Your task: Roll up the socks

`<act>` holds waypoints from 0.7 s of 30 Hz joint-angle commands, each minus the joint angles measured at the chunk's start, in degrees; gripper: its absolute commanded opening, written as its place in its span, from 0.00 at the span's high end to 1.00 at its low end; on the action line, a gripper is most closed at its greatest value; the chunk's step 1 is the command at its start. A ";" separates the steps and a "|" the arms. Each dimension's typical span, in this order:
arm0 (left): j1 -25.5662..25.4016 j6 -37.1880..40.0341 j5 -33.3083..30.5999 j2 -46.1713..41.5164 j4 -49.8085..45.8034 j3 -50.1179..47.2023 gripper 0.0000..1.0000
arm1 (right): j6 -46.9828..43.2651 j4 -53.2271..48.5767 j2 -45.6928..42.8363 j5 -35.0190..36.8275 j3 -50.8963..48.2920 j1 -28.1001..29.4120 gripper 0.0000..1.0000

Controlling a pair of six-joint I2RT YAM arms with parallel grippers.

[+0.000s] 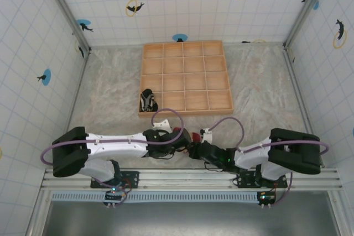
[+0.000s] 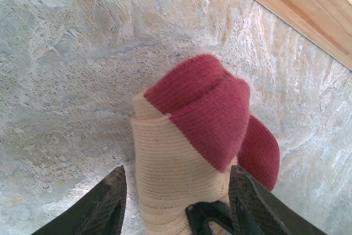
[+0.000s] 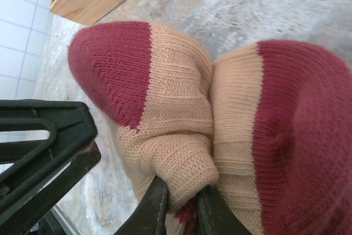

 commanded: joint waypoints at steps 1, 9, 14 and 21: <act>-0.42 0.69 -3.42 -1.68 1.37 -1.92 0.49 | 7.04 -24.06 1.03 -4.06 -2.66 -0.09 1.00; -0.42 6.96 -0.33 -3.47 7.90 -5.04 0.53 | 8.13 -23.75 1.24 -8.91 -5.65 -2.50 1.00; -0.47 7.38 3.69 -3.06 11.23 -7.54 0.54 | 8.91 -21.67 1.29 -9.86 -8.18 -3.38 1.00; -0.41 9.09 3.49 0.74 15.44 -8.22 0.51 | 8.56 -20.39 0.82 -10.65 -9.57 -4.23 1.00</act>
